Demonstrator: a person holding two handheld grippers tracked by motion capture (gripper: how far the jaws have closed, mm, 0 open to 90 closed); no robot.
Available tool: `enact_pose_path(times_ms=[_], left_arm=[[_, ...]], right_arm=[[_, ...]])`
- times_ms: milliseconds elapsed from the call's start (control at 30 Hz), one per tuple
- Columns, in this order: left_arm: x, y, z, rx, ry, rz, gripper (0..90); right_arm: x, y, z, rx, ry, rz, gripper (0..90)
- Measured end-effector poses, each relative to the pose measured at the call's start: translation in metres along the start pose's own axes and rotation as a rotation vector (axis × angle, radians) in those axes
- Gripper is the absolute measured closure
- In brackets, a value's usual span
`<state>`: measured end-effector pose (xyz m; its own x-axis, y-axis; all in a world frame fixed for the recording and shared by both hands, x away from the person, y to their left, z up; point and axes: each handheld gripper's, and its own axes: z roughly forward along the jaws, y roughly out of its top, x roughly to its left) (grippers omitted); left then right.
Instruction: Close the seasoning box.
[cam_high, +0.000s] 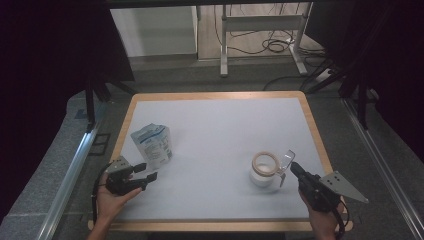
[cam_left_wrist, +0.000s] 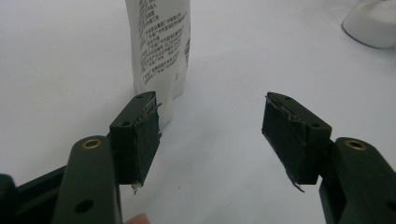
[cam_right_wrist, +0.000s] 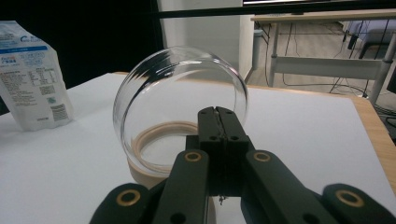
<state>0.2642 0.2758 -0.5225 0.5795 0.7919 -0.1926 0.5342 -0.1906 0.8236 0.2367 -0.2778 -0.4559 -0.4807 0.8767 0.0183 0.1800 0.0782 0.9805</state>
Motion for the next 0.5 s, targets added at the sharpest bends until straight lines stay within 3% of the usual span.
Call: enact_pose_path(times_ms=[133,233,333,500], left_arm=[[0.006,-0.009,0.0,0.006,-0.01,-0.027,36.7],[0.003,-0.011,0.002,0.016,0.005,-0.012,36.7],[0.002,-0.012,0.004,0.018,-0.004,-0.012,36.8],[0.001,-0.013,0.004,0.017,-0.003,-0.011,36.9]], right_arm=[[0.005,0.003,0.01,0.016,0.017,-0.007,90.0],[0.011,0.006,0.021,0.044,0.044,-0.019,90.0],[0.021,0.01,0.039,0.106,0.084,-0.051,90.0],[0.037,0.012,0.059,0.206,0.109,-0.085,90.0]])
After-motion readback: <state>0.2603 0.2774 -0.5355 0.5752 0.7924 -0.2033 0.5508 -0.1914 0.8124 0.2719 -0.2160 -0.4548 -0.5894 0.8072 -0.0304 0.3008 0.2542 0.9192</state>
